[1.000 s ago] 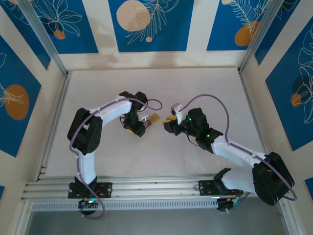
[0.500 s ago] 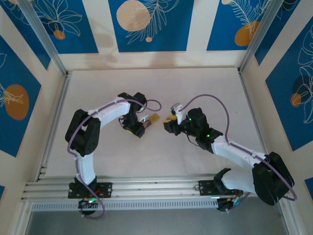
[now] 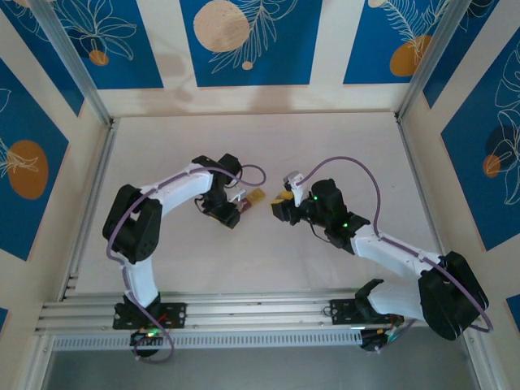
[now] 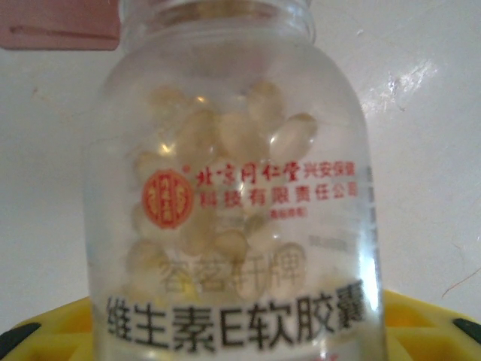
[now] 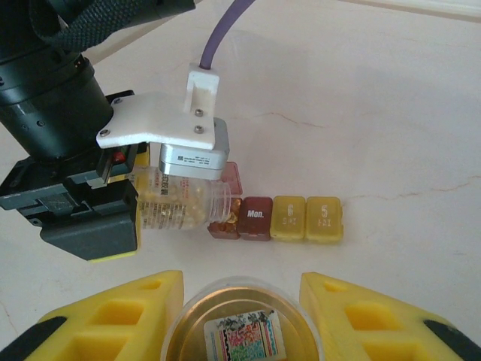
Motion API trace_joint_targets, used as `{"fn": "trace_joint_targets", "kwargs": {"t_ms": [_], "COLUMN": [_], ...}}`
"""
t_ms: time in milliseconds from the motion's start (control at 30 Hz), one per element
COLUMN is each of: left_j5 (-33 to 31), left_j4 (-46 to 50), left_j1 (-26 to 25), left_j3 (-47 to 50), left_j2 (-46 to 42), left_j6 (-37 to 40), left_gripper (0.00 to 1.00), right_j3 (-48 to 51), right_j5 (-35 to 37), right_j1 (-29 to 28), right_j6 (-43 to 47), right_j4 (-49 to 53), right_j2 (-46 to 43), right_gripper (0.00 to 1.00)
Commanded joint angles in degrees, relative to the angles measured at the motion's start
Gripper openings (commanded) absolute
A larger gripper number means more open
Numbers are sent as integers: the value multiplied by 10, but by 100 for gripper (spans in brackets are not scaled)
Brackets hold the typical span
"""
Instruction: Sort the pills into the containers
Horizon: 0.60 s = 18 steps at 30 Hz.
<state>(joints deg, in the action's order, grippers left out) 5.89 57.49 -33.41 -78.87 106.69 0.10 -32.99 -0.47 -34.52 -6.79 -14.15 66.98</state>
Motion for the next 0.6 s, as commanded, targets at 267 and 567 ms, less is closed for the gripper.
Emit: {"fn": "trace_joint_targets", "kwargs": {"t_ms": [267,567], "left_j5": [1,-3], "left_j4": [-23,-44], "left_j1": [6,8], "left_j3": [28,49], "left_j2": [-32,-55], "left_j6": [-16,-24], "left_gripper": [0,0], "right_j3": [-17,-17], "right_j5": [-15,-16], "right_j1": [-4,-6], "right_j6": [-7,-7], "right_j4": [-9,-8], "right_j2": [5,7], "right_gripper": [0,0]}}
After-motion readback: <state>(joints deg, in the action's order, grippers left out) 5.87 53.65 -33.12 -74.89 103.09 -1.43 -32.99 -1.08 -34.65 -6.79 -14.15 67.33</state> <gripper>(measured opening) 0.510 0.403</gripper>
